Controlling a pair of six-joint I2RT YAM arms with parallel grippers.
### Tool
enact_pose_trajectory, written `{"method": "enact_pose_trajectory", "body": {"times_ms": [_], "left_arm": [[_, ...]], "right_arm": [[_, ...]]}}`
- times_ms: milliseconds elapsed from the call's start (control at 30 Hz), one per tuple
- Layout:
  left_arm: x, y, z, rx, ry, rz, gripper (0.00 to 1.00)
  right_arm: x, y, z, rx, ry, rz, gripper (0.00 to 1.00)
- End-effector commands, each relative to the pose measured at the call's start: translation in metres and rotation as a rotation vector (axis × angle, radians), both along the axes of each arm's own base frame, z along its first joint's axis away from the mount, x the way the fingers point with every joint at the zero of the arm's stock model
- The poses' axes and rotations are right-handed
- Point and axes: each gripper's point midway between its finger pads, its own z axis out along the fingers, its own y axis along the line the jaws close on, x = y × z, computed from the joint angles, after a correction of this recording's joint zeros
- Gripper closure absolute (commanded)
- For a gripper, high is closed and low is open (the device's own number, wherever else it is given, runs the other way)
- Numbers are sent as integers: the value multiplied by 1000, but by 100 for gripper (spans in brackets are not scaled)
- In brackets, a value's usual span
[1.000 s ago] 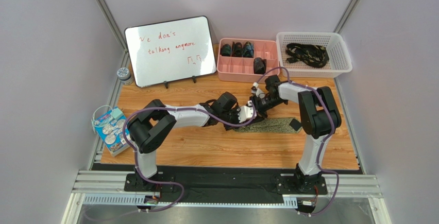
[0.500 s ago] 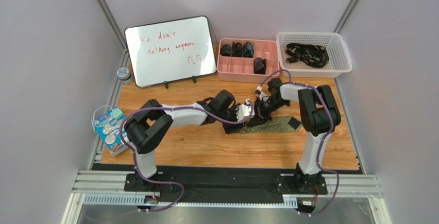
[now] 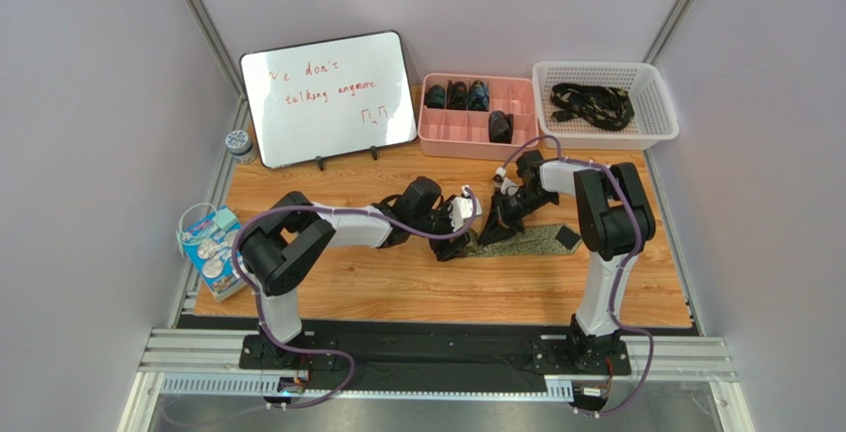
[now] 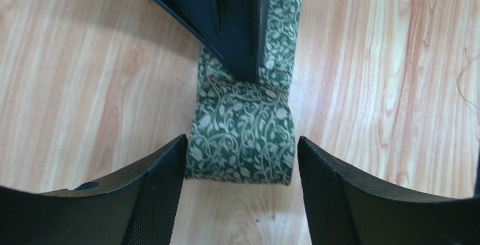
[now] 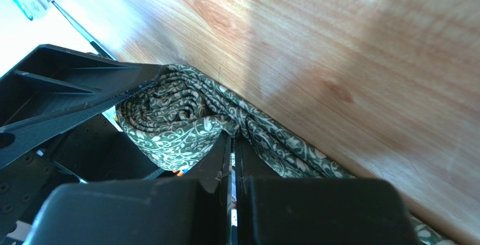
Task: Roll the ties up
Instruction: Roll the tie at the center of the board.
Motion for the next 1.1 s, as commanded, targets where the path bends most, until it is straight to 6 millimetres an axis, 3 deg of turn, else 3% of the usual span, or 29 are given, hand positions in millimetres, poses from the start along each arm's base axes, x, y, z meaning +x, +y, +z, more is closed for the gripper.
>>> {"method": "enact_pose_trajectory", "body": {"times_ms": [0,200,367,533,667,900,1067], "left_arm": [[13,-23,22,-152,-31,22,32],[5,-31,43,-217,8,-10,58],[-2,-35,59,-251,2,-66,67],[-11,-39,57,-251,37,-127,79],[-14,-43,56,-242,65,-130,76],[-13,-20,31,-134,88,-54,40],[-16,-11,16,-85,91,-61,33]], "right_arm": [[3,-29,-56,-244,-57,48,100],[5,-25,-60,-274,-64,67,100],[7,-24,-62,-295,-66,65,100],[8,-22,-63,-311,-72,62,100],[7,-22,-66,-325,-67,61,100],[7,-26,-67,-350,-73,64,100],[14,-23,-66,-339,-90,50,100]]}}
